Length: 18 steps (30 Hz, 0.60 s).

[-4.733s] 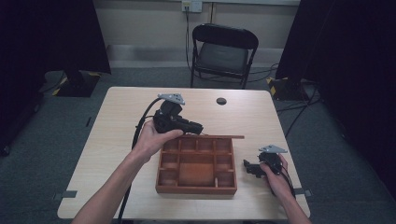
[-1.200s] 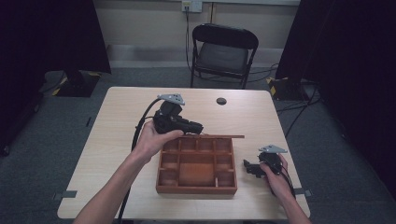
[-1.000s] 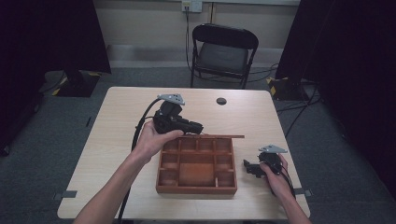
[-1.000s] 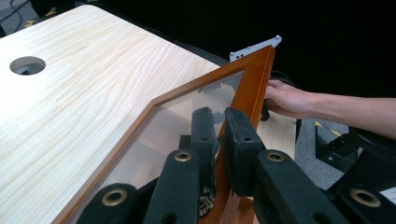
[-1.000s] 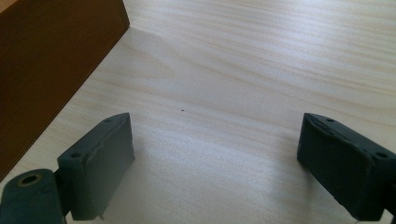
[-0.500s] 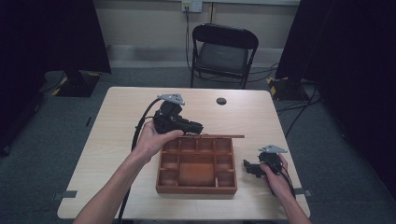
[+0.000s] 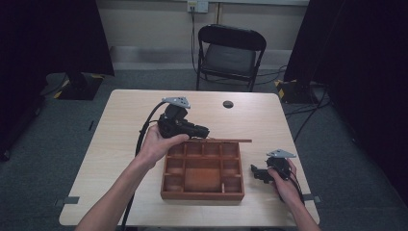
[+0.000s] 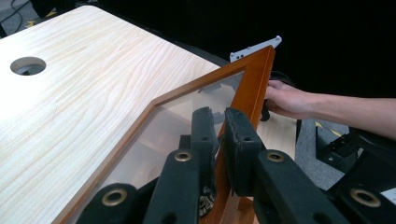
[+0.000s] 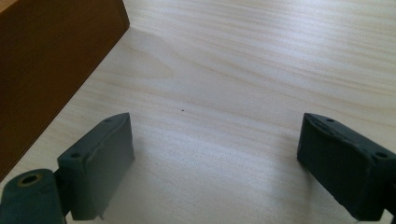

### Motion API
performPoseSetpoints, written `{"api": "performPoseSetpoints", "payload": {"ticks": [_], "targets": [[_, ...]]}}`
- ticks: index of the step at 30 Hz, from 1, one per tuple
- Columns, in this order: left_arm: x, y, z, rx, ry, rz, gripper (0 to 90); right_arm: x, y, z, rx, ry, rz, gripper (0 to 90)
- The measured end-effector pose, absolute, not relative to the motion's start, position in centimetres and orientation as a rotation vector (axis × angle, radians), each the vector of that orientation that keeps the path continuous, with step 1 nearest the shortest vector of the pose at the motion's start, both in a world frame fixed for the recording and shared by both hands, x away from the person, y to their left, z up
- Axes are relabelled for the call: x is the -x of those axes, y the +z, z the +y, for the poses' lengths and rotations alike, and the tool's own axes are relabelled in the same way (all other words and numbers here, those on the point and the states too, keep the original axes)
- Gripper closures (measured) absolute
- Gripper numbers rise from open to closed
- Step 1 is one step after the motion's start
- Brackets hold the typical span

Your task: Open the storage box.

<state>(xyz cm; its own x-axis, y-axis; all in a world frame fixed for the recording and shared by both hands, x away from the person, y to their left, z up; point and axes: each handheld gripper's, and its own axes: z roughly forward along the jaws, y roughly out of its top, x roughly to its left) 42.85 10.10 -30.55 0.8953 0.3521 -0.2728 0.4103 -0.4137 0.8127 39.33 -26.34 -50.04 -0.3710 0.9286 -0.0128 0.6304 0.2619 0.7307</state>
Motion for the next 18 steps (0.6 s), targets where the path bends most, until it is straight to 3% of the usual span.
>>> {"api": "performPoseSetpoints", "payload": {"ticks": [18], "targets": [[-42.90, -30.55, 10.13, -2.035, -0.075, 0.559, 82.8, -39.36, -50.03, -26.37, -1.408, 0.897, 2.098, 9.8]]}}
